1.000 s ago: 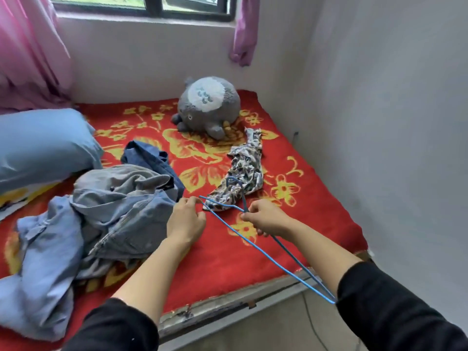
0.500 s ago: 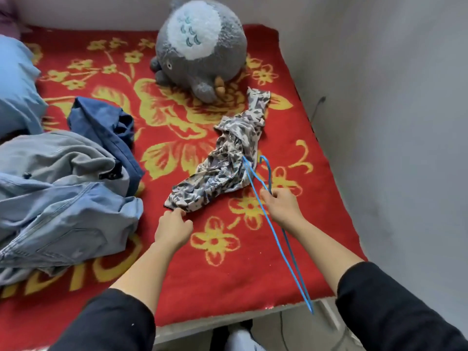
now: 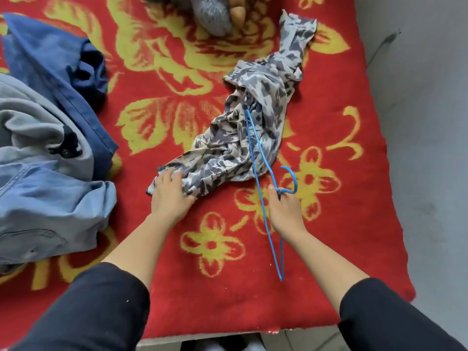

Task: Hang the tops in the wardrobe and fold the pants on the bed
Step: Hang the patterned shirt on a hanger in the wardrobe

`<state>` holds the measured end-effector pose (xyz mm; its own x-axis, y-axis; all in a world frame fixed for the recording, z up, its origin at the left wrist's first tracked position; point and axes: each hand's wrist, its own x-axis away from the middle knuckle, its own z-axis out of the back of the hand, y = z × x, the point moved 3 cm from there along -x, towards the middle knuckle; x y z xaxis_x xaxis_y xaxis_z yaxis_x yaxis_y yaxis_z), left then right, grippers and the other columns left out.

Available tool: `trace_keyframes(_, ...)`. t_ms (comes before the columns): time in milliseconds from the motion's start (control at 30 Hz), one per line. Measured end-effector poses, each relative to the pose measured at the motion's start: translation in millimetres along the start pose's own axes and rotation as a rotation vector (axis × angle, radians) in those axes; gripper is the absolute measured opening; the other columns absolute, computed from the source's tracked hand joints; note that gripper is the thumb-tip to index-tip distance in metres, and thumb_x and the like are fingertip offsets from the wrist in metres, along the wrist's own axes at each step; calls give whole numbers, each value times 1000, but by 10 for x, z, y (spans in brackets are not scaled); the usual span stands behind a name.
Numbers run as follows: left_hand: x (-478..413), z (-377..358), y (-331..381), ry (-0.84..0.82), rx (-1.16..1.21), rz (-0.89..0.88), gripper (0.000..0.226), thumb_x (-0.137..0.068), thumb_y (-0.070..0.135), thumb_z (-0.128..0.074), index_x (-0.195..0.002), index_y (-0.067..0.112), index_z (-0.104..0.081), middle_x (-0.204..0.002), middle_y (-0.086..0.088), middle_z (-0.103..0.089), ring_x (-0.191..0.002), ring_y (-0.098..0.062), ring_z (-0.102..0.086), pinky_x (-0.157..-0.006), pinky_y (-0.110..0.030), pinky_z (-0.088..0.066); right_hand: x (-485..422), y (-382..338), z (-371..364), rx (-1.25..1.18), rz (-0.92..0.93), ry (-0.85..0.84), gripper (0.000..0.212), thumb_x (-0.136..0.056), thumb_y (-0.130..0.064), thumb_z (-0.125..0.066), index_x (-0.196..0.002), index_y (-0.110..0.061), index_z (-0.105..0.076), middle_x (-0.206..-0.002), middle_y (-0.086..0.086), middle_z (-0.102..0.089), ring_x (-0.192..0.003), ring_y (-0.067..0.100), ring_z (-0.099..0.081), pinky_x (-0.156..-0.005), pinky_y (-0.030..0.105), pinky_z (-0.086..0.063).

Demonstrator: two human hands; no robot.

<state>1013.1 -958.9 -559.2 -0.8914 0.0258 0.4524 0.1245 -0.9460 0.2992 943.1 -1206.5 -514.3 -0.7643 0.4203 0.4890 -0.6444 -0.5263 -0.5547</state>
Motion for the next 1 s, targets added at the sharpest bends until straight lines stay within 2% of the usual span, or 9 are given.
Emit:
trace_keyframes(167,-102,-189,133,-227,-51,-80,10,-85,25,-66,-81,17,-61,-85,-2,-62,-95,-28,-58,-72,-33,-42,-82,101,-144,-89,-26,-52,53,-101,-34,-37,-63,-2,-53,-55,8,-47,-62,29,-50,-62,41,-36)
trace_keyframes(233,60,-283,261,-379,149,-86,25,-83,22,-69,-63,15,-56,-64,3,-55,-70,-19,-56,-62,-29,-38,-81,54,-181,-150,-56,-62,52,-100,-35,-40,-77,7,-59,-58,10,-49,-63,33,-52,-66,44,-43)
trace_keyframes(433,651,-369,732,-736,507,-290,31,-81,21,-73,-77,-8,-62,-68,-3,-48,-67,-10,-40,-62,-30,-32,-68,-157,-214,-186,-77,-140,56,-90,-44,-61,-48,-10,-42,-48,3,-42,-50,15,-40,-55,32,-33)
trace_keyframes(567,797,-245,822,-943,562,-292,8,-80,0,-61,-73,-3,-64,-69,-3,-47,-67,-16,-40,-64,-31,-33,-35,-241,-107,-221,-54,-48,42,-83,-7,-65,-50,-19,-41,-47,-5,-39,-44,7,-33,-41,17,-25)
trace_keyframes(633,713,-56,864,-795,584,-229,23,-78,-4,-53,-79,9,-72,-71,3,-59,-62,-15,-50,-61,-29,-40,-4,-310,69,-297,28,24,38,-83,-2,-59,-54,-22,-42,-50,-5,-38,-47,7,-30,-44,20,-25)
trace_keyframes(767,500,496,988,-26,497,-113,36,-85,8,-50,-116,19,-67,-111,3,-67,-95,-8,-60,-83,-24,-46,175,-495,464,-340,177,78,39,-76,-5,-59,-51,-32,-46,-41,-15,-40,-43,1,-34,-44,13,-25)
trace_keyframes(833,471,685,1110,51,513,-139,38,-89,12,-51,-125,17,-60,-125,-1,-60,-109,-14,-56,-91,-29,-44,296,-571,617,-393,192,82,19,-76,-9,-61,-61,-20,-66,-48,-9,-50,-50,0,-42,-50,20,-35)
trace_keyframes(900,491,824,1240,32,454,-194,45,-88,14,-54,-133,16,-52,-134,-3,-54,-118,-16,-51,-93,-27,-39,410,-691,763,-512,141,34,10,-78,-11,-65,-79,-6,-73,-64,9,-62,-65,19,-61,-62,32,-48)
trace_keyframes(1000,623,1021,1408,19,377,-266,67,-85,17,-59,-147,20,-33,-150,-3,-37,-136,-19,-34,-106,-32,-33,608,-958,1028,-593,146,-59,10,-68,-15,-64,-73,-13,-72,-65,6,-64,-62,19,-65,-57,27,-50)
